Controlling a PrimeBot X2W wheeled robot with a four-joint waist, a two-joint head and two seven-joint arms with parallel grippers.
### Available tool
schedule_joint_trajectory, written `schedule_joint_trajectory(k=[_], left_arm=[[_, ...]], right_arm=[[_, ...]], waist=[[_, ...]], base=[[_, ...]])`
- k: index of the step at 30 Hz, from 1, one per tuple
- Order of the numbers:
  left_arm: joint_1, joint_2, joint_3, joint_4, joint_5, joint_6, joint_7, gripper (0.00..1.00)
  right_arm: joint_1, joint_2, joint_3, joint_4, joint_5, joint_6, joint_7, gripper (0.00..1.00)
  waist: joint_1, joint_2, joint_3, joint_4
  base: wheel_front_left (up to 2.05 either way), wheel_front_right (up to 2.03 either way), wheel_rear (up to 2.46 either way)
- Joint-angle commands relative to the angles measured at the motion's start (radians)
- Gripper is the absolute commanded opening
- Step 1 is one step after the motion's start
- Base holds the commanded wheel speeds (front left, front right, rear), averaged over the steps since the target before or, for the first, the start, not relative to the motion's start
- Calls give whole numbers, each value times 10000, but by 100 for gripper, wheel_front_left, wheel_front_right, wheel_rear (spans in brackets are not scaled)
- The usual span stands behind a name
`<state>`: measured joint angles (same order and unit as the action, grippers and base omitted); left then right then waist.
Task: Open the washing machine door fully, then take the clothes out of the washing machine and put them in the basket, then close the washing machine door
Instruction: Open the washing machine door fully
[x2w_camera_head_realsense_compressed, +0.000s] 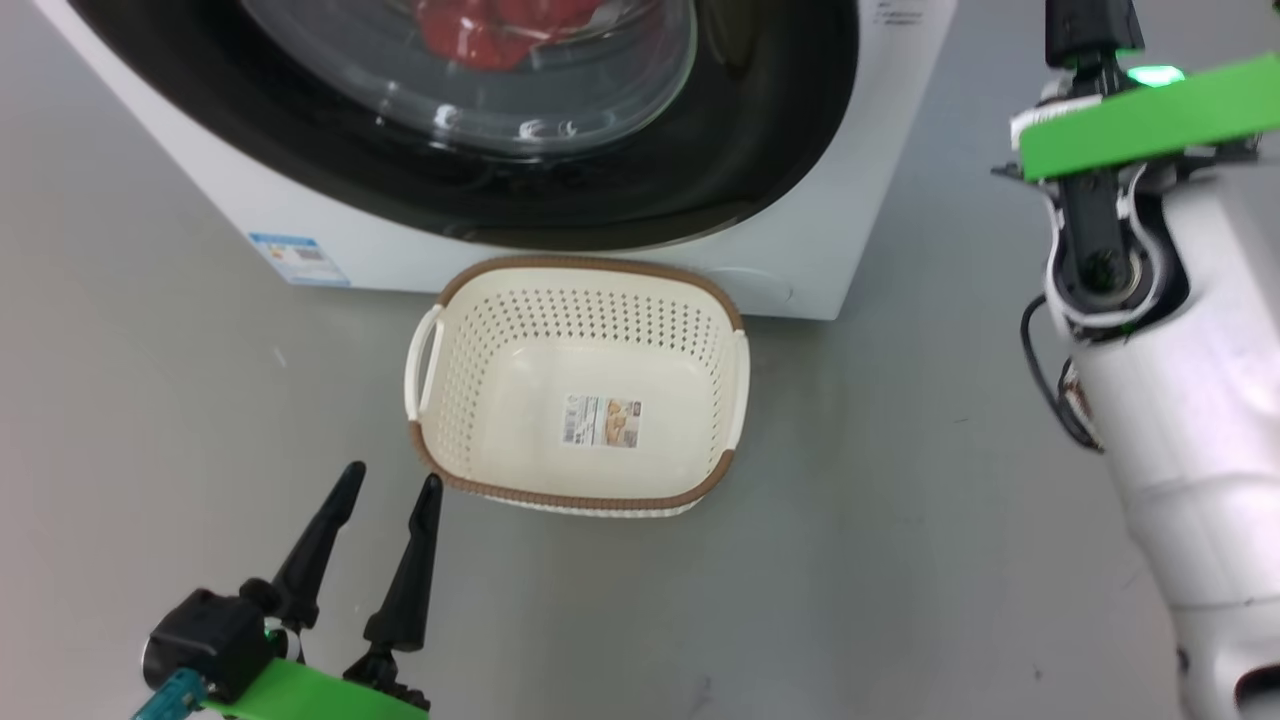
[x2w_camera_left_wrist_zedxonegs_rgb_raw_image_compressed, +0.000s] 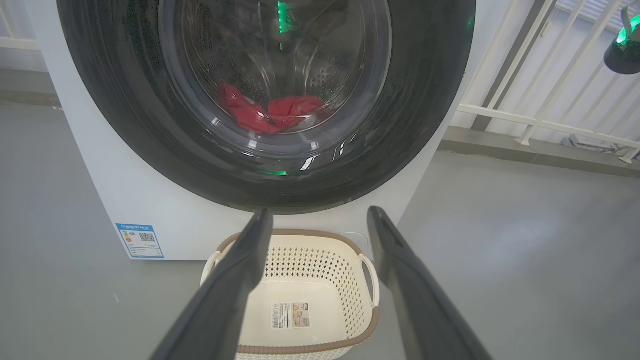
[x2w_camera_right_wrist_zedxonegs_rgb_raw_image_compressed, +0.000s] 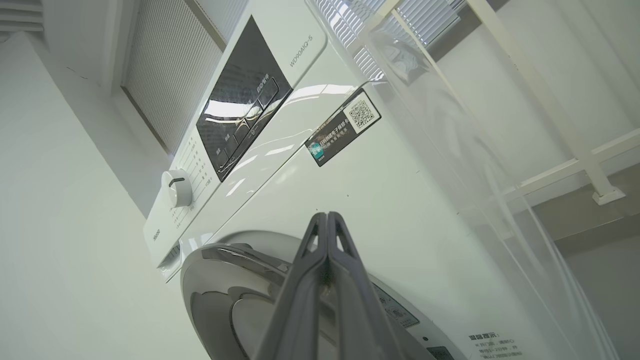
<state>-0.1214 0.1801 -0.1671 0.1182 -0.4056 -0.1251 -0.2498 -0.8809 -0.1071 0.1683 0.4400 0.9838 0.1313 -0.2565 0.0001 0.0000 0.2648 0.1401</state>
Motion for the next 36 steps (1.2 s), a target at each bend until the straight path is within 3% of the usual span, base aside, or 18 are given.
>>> schedule_joint_trajectory(k=[1,5,14,25,36], left_arm=[[-391,277,246,-179,-120,-56,-120,100],[-550,294,185,-150,-203,-56,-120,100],[-803,269,31,-28,-338,-56,-120,100],[-1031,226,-228,48,-584,-56,-120,100],[-1060,147,-534,-2,-775,-56,-120,100]], right_arm=[[-658,-120,525,44,874,-6,282,0],[-1276,-468,826,433,2132,-6,925,0],[-2569,-1257,1387,2208,4559,-6,4163,0],[-3828,-1257,1411,4298,5712,-6,6737,0],[-4499,-1175,1530,5346,5756,-6,7453,0]], waist=[[0,0,347,310],[0,0,524,442],[0,0,810,729],[-1,0,985,981],[-1,0,1085,1278]], base=[[0,0,0],[0,0,0],[0,0,0],[0,0,0],[0,0,0]])
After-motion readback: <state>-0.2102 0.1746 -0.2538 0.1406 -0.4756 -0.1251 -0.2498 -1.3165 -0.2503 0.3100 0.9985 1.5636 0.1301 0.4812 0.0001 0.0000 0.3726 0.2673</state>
